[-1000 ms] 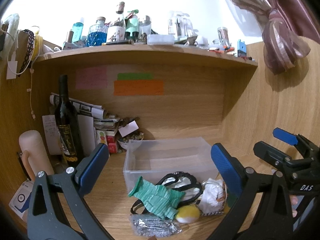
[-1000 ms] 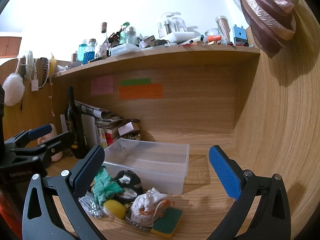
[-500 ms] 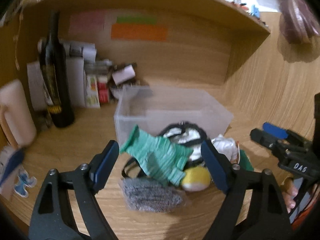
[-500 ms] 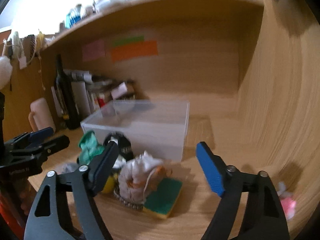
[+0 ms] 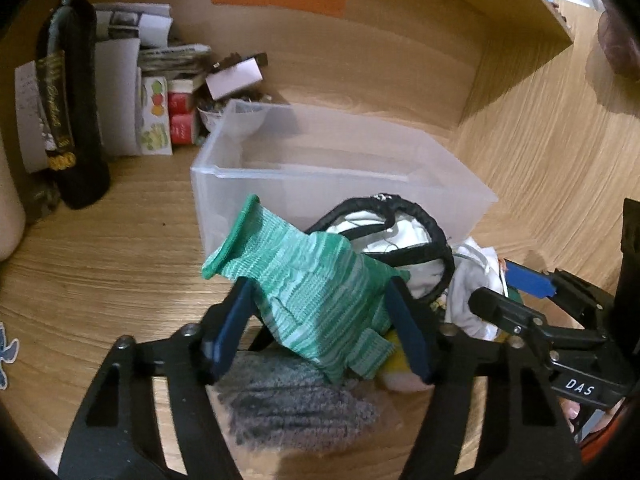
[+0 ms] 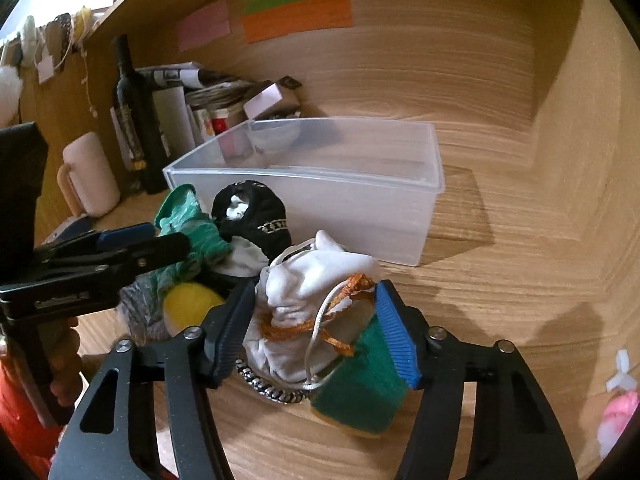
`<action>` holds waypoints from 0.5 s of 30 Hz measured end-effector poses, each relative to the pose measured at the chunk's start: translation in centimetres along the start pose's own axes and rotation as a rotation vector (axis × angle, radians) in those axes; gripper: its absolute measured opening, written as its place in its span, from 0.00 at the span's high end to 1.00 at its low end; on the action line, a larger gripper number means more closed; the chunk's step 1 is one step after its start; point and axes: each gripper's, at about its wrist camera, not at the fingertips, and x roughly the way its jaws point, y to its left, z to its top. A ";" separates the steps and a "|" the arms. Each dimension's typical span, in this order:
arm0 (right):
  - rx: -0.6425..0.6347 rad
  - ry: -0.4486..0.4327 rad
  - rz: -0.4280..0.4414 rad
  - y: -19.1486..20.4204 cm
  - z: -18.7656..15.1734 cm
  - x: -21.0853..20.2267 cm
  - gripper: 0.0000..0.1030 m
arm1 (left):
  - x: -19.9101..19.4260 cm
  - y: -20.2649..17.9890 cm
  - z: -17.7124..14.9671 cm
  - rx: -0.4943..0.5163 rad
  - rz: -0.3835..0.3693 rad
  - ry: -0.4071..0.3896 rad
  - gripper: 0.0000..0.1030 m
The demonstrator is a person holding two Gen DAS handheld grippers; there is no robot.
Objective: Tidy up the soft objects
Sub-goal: 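Grasp the green glove with left tool while right tool grasps white cloth bag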
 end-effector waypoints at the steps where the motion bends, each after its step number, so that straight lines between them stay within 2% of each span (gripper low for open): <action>1: -0.009 0.008 0.001 0.1 0.1 0.2 0.50 | 0.1 0.0 -0.1 0.001 -0.006 0.003 0.45; 7: -0.022 0.031 0.022 0.0 0.0 0.8 0.66 | 0.0 -0.6 -0.5 0.045 -0.030 -0.002 0.63; 9: -0.014 0.029 0.028 0.0 0.1 1.0 0.76 | -0.2 -0.7 -0.8 0.052 -0.040 -0.020 0.68; 15: -0.005 -0.017 0.012 0.0 0.2 -0.1 0.82 | -1.6 -0.3 -0.7 0.033 -0.060 -0.041 0.78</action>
